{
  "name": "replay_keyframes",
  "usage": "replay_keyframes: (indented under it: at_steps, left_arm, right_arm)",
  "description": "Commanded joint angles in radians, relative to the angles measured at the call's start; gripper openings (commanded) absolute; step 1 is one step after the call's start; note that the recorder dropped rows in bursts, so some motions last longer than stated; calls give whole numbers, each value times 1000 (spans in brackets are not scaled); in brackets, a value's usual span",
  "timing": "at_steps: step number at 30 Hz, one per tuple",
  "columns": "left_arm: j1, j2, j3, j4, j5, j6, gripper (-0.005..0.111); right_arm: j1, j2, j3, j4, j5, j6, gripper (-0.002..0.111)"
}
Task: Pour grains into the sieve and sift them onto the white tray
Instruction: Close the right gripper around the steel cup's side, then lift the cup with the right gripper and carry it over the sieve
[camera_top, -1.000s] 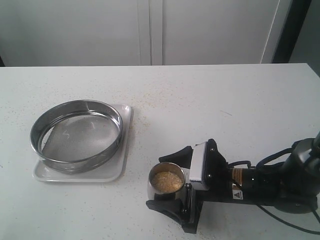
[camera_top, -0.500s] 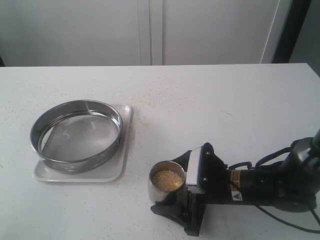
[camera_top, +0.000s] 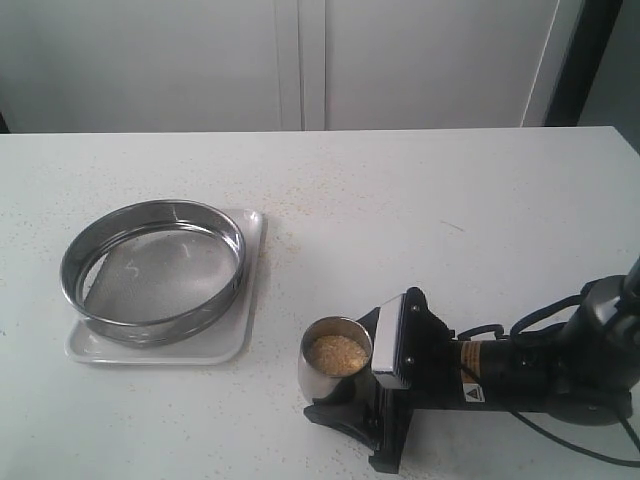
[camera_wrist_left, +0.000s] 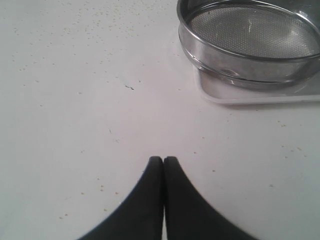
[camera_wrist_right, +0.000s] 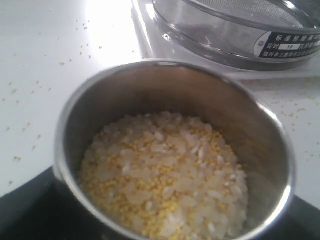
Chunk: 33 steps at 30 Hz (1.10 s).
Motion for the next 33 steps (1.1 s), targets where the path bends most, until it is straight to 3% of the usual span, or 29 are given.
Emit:
replay_keyframes:
  at_steps: [1, 4, 33]
  left_arm:
    - [3, -5, 10, -6, 7, 0, 0]
    - [3, -5, 10, -6, 7, 0, 0]
    - [3, -5, 10, -6, 7, 0, 0]
  right_arm:
    - [3, 2, -4, 2, -6, -10, 15]
    - [3, 2, -4, 2, -3, -8, 0]
    - [3, 0, -4, 70, -25, 20, 0]
